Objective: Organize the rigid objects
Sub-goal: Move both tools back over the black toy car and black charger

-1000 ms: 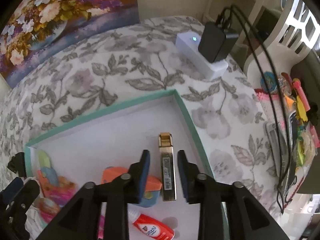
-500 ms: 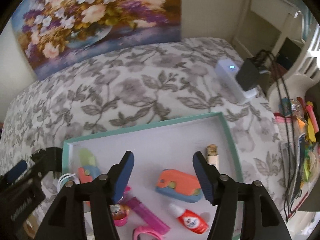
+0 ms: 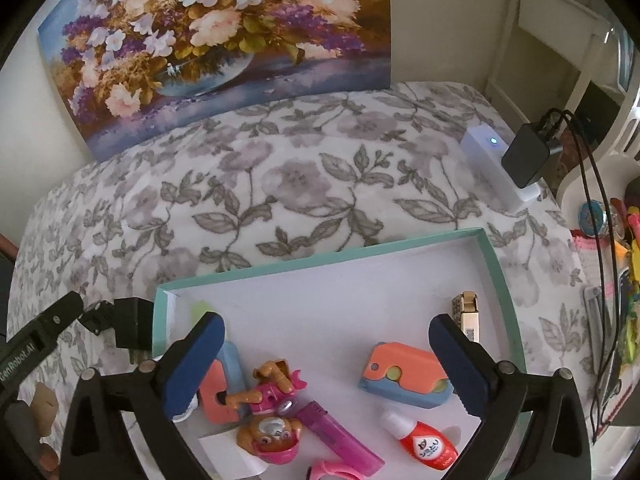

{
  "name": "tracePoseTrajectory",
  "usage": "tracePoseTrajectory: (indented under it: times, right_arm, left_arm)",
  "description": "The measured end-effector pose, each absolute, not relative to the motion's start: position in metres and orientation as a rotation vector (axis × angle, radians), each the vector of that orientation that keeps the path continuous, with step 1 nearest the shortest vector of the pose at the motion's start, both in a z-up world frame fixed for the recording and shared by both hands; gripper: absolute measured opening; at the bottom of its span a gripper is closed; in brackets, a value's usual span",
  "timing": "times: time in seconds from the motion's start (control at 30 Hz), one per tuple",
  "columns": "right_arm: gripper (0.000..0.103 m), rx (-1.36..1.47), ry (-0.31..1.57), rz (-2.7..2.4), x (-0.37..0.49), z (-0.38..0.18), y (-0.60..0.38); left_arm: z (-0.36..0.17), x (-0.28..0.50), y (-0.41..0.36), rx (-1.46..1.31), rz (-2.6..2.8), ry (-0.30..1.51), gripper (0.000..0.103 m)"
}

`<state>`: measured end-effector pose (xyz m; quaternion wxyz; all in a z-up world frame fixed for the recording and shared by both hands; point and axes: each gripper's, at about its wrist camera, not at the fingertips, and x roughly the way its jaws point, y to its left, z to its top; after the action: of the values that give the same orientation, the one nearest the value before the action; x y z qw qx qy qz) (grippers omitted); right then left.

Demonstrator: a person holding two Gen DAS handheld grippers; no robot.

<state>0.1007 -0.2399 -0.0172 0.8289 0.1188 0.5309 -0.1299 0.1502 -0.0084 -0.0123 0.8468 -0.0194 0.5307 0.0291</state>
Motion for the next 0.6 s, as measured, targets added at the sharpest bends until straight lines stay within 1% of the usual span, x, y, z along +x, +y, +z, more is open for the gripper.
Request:
tracePoseTrajectory:
  times: [0.17, 0.27, 0.47, 0.6]
  right_arm:
    - [0.103, 0.257, 1.115, -0.257, 0.104, -0.011, -0.228]
    - [0.103, 0.265, 1.092, -0.22, 0.106, -0.001, -0.216]
    - [0.103, 0.257, 1.068, -0.154, 0.116, 0.008, -0.184]
    - [0.103, 0.253, 1.079, -0.111, 0.124, 0.005, -0.163]
  left_arm:
    - [-0.004, 0.154, 0.011, -0.087, 0.045, 1.093, 0.096]
    - [0.009, 0.155, 0.025, -0.12, 0.039, 1.028, 0.096]
    - [0.032, 0.151, 0.049, -0.056, 0.107, 0.901, 0.096]
    - [0.031, 0.153, 0.07, -0.104, 0.101, 0.896, 0.096]
